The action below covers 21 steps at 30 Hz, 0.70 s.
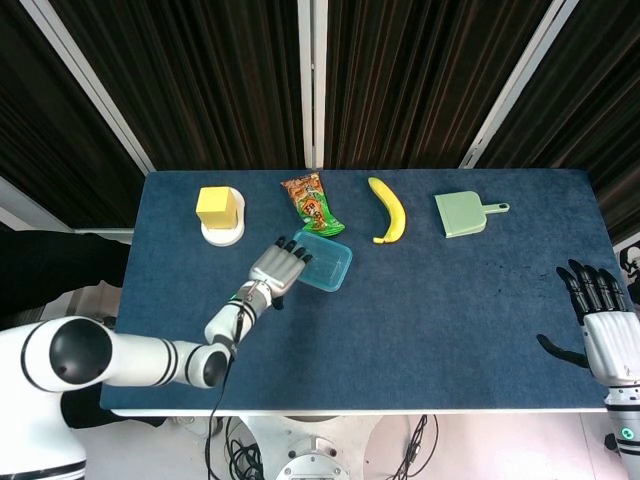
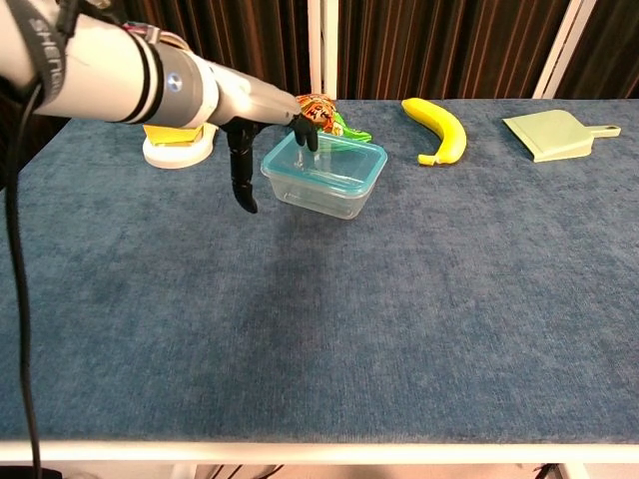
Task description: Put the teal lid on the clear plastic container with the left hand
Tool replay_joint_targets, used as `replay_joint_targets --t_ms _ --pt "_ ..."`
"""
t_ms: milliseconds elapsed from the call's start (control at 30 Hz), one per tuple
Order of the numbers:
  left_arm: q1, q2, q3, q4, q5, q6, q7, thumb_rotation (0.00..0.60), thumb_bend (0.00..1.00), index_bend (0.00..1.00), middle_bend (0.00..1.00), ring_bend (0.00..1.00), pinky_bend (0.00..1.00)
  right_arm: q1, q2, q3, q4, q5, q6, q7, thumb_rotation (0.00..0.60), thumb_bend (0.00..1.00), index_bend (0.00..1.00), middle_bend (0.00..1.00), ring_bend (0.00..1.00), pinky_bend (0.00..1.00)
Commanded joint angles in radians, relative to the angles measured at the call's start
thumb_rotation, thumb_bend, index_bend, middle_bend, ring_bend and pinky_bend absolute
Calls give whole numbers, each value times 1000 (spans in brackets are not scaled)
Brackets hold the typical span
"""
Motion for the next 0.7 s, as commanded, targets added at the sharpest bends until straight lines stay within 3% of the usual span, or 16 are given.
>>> replay_joint_targets --t_ms 33,267,700 --pt "56 19 18 -59 63 51 -1 600 0 167 114 0 48 1 -1 0 0 -1 -1 -1 600 78 0 0 0 0" --pt "106 3 7 -65 107 70 20 600 0 172 114 0 48 4 2 1 -10 -5 -1 -13 600 77 0 0 0 0" --pt "126 -46 -31 -13 72 24 87 600 0 172 114 0 48 1 -1 -1 -3 0 0 -4 600 78 0 0 0 0"
